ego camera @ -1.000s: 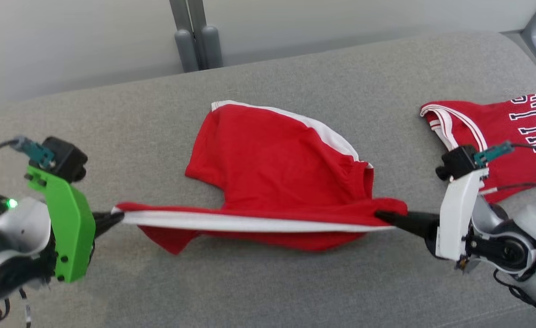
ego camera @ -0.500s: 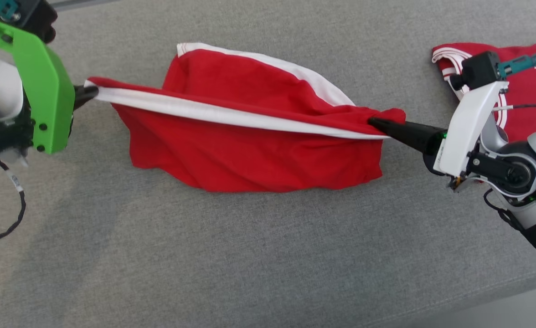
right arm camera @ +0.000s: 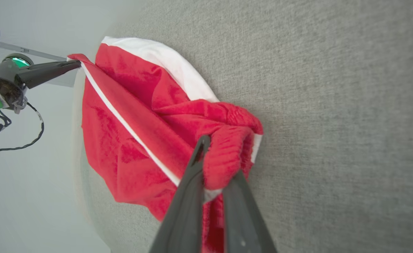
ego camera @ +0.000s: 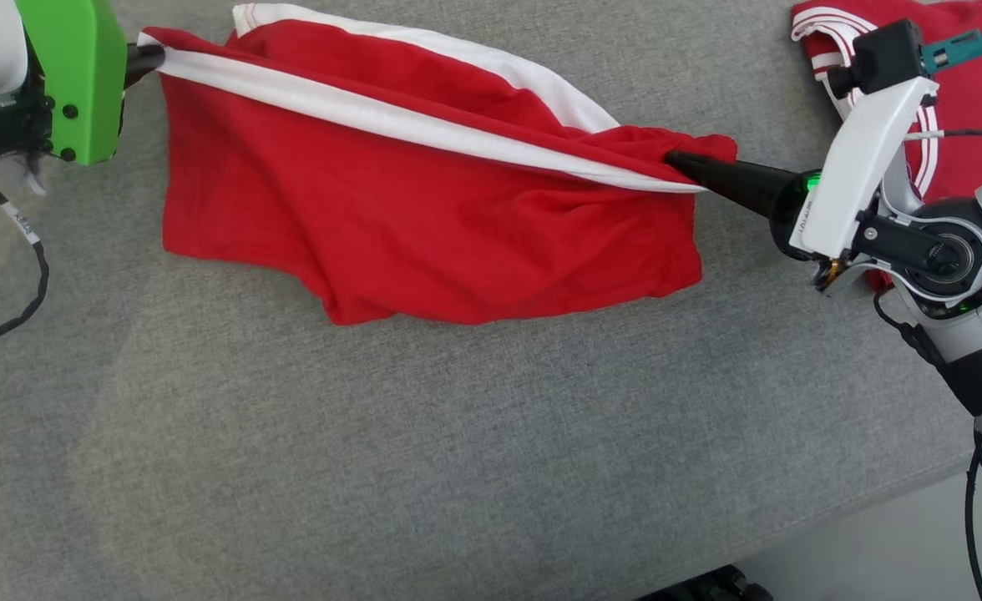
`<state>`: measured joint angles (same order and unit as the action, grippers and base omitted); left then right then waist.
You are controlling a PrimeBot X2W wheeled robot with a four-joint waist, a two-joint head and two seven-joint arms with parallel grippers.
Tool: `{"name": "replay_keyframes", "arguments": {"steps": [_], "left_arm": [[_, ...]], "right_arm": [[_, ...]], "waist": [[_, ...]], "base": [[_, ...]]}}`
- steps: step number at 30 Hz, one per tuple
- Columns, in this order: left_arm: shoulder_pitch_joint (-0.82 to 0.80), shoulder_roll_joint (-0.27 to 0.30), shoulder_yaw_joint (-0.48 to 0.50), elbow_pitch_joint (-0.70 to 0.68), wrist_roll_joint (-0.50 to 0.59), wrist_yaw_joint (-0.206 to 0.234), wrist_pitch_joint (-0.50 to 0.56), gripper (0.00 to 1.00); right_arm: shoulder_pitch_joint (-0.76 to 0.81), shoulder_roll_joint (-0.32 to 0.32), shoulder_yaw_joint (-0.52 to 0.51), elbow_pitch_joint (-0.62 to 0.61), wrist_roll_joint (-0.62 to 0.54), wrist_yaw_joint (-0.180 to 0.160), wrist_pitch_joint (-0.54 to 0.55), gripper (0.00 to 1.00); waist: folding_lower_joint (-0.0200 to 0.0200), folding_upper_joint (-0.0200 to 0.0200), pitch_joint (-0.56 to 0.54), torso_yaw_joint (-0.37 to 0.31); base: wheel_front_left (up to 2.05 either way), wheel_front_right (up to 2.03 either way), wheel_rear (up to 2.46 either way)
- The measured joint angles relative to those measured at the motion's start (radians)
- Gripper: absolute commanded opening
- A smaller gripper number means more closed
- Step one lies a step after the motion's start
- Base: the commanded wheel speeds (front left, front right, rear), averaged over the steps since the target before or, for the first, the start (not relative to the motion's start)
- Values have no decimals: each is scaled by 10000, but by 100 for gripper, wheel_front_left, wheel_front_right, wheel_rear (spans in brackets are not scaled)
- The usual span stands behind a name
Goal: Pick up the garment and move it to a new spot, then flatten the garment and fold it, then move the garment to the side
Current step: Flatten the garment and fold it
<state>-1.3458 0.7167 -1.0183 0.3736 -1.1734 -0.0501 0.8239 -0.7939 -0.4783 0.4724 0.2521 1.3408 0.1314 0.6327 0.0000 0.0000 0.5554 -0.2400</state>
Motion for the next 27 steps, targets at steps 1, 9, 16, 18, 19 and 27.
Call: {"name": "replay_keyframes", "arguments": {"steps": [1,9,16,18,19,27], "left_arm": [[-32,-48,-4,115,12,-46,-46,0],[-52,-326,-8,915,130,-385,-731,100],[392,-372,-71,1281,128,-562,-1384,100],[658,-364,-79,1313,6,-635,-1498,100],[792,-362,-86,1313,-77,-642,-1570,100],[1693,-98,-94,1367,-815,-727,-1398,100]], "right_arm": [[-12,52,-48,10,-31,0,15,27],[83,305,-570,-44,-282,-6,-21,100],[635,359,-1147,-443,-579,-10,-617,100],[929,326,-1367,-654,-662,-10,-892,100],[1082,332,-1494,-794,-736,-10,-1149,100],[2443,330,-1939,-2286,-1850,-10,-3427,100]], "waist": [[0,0,39,-55],[0,0,-172,-188],[0,0,-780,-183],[0,0,-1005,-177],[0,0,-1116,-174],[0,0,-1703,-255]], "base": [[0,0,0],[0,0,0],[0,0,0],[0,0,0],[0,0,0],[0,0,0]]}}
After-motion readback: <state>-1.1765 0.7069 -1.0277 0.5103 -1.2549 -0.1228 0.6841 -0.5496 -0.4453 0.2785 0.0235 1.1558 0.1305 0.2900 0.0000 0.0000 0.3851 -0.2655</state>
